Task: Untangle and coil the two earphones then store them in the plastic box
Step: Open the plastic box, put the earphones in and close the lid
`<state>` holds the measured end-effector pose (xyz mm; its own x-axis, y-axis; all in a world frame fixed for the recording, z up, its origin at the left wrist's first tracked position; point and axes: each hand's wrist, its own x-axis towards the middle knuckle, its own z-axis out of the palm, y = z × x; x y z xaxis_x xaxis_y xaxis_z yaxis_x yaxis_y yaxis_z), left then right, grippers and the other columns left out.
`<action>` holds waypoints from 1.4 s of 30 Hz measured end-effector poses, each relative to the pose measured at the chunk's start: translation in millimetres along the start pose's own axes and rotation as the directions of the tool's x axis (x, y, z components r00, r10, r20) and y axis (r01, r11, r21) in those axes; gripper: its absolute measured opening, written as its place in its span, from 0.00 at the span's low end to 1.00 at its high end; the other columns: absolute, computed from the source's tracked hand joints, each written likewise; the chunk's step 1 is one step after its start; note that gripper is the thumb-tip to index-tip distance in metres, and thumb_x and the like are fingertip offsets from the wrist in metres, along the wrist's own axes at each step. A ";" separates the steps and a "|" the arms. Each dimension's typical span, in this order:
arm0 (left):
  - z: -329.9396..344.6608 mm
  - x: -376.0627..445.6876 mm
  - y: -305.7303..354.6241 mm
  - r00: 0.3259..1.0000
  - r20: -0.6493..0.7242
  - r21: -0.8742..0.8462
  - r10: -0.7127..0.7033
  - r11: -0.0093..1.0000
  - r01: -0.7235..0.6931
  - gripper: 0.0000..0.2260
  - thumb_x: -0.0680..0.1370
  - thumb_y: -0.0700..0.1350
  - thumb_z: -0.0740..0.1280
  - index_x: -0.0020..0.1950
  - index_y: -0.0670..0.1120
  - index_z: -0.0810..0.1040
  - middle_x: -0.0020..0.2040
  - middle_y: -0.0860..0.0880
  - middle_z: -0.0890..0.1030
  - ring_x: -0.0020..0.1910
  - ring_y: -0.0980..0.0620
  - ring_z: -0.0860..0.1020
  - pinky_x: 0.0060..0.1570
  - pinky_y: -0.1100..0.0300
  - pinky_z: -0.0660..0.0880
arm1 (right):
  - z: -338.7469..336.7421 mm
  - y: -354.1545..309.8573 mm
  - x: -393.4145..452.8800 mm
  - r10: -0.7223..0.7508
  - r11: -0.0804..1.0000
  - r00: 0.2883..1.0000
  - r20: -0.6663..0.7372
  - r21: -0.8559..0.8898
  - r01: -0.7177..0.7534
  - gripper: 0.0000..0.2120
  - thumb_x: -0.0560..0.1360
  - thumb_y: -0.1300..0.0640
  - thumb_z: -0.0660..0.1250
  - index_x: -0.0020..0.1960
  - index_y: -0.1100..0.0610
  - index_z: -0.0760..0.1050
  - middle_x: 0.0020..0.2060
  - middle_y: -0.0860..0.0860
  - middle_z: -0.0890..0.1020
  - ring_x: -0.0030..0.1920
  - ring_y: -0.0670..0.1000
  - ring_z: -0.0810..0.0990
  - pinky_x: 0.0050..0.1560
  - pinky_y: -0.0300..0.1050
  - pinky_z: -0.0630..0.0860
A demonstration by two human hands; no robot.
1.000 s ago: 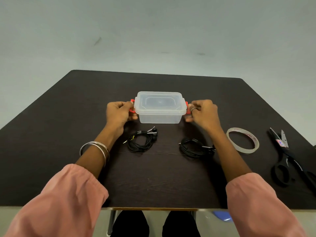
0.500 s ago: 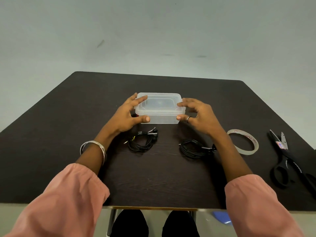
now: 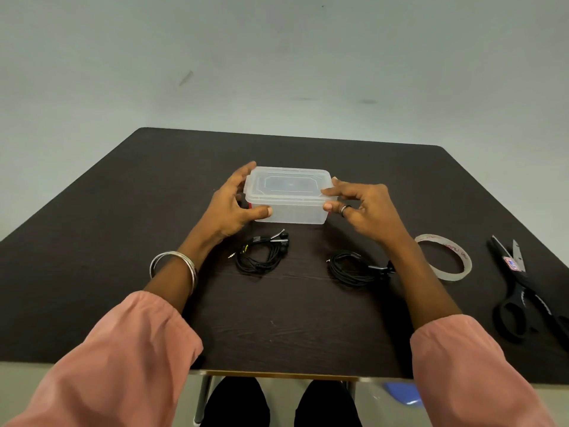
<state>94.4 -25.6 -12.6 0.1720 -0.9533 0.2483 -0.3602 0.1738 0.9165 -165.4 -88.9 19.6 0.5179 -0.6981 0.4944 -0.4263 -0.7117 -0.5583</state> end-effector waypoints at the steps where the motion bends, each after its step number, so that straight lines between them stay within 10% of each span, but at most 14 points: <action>1: -0.2 -0.1 0.4 1.000 0.008 0.012 0.001 1.000 -0.002 0.43 0.69 0.37 0.76 0.77 0.53 0.57 0.60 0.57 0.73 0.58 0.61 0.74 0.49 0.75 0.72 | -0.5 0.4 -0.1 0.004 1.000 1.000 0.013 -0.004 -0.004 0.13 0.71 0.61 0.73 0.55 0.60 0.82 0.56 0.57 0.82 0.62 0.46 0.76 0.61 0.30 0.70; 8: 0.6 0.3 4.5 0.995 0.085 0.011 -0.053 0.999 0.053 0.51 0.71 0.34 0.74 0.78 0.54 0.41 0.66 0.58 0.70 0.55 0.65 0.75 0.48 0.77 0.72 | -3.1 2.0 0.6 -0.048 0.997 0.999 -0.009 -0.064 0.047 0.08 0.74 0.59 0.70 0.51 0.62 0.81 0.49 0.54 0.85 0.50 0.54 0.84 0.52 0.50 0.80; 13: 0.4 0.9 4.4 0.996 0.056 0.044 -0.063 0.997 0.061 0.51 0.69 0.38 0.76 0.78 0.56 0.45 0.65 0.59 0.69 0.57 0.62 0.75 0.47 0.75 0.74 | 2.1 3.3 5.7 -0.021 0.984 0.982 -0.188 -0.180 -0.014 0.07 0.78 0.65 0.62 0.54 0.60 0.76 0.45 0.53 0.84 0.37 0.48 0.79 0.38 0.39 0.73; 18: -0.5 1.9 3.1 0.996 0.062 0.078 -0.070 0.995 0.065 0.50 0.68 0.40 0.77 0.78 0.57 0.46 0.67 0.57 0.69 0.57 0.57 0.75 0.50 0.71 0.74 | -13.8 7.2 4.9 0.310 0.949 0.763 -0.567 0.141 -0.281 0.08 0.79 0.65 0.58 0.49 0.62 0.76 0.32 0.53 0.82 0.26 0.42 0.80 0.33 0.32 0.76; 23: 0.0 0.8 4.1 0.996 0.055 0.085 -0.070 0.994 0.065 0.48 0.69 0.40 0.77 0.79 0.55 0.48 0.72 0.53 0.67 0.63 0.52 0.72 0.60 0.62 0.73 | -28.9 13.7 -7.0 0.578 0.811 0.612 -0.540 0.292 -0.507 0.22 0.82 0.54 0.55 0.39 0.67 0.77 0.23 0.56 0.80 0.21 0.49 0.79 0.35 0.37 0.80; 27: 0.6 -0.4 5.3 0.996 0.047 0.090 -0.076 0.993 0.072 0.47 0.69 0.40 0.77 0.78 0.55 0.50 0.72 0.53 0.66 0.66 0.53 0.69 0.67 0.54 0.69 | -22.6 19.0 -7.6 0.677 0.711 0.602 -0.424 0.166 -0.683 0.11 0.80 0.61 0.59 0.47 0.68 0.75 0.29 0.60 0.81 0.22 0.52 0.80 0.23 0.39 0.77; 34: 2.6 -4.1 8.0 0.996 0.034 0.104 -0.082 0.991 0.078 0.45 0.70 0.40 0.76 0.78 0.54 0.53 0.74 0.51 0.64 0.65 0.51 0.71 0.65 0.54 0.72 | -18.7 18.0 -13.0 0.684 0.614 0.637 -0.355 -0.192 -0.766 0.08 0.75 0.68 0.60 0.37 0.64 0.71 0.33 0.61 0.80 0.30 0.58 0.82 0.30 0.49 0.81; 42: -4.3 -15.9 21.5 0.986 0.122 0.126 -0.115 0.987 0.099 0.55 0.68 0.41 0.77 0.78 0.55 0.38 0.75 0.49 0.61 0.65 0.48 0.71 0.63 0.55 0.71 | -27.4 1.2 -16.9 0.556 0.756 0.768 -0.318 -0.190 -0.626 0.07 0.75 0.66 0.62 0.39 0.65 0.76 0.33 0.59 0.81 0.29 0.56 0.81 0.32 0.51 0.82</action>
<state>87.9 -5.6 4.5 0.0989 -0.9899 0.1012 -0.4540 0.0456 0.8898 -195.0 -80.1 28.8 -0.0753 -0.9568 0.2810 -0.7874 -0.1159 -0.6055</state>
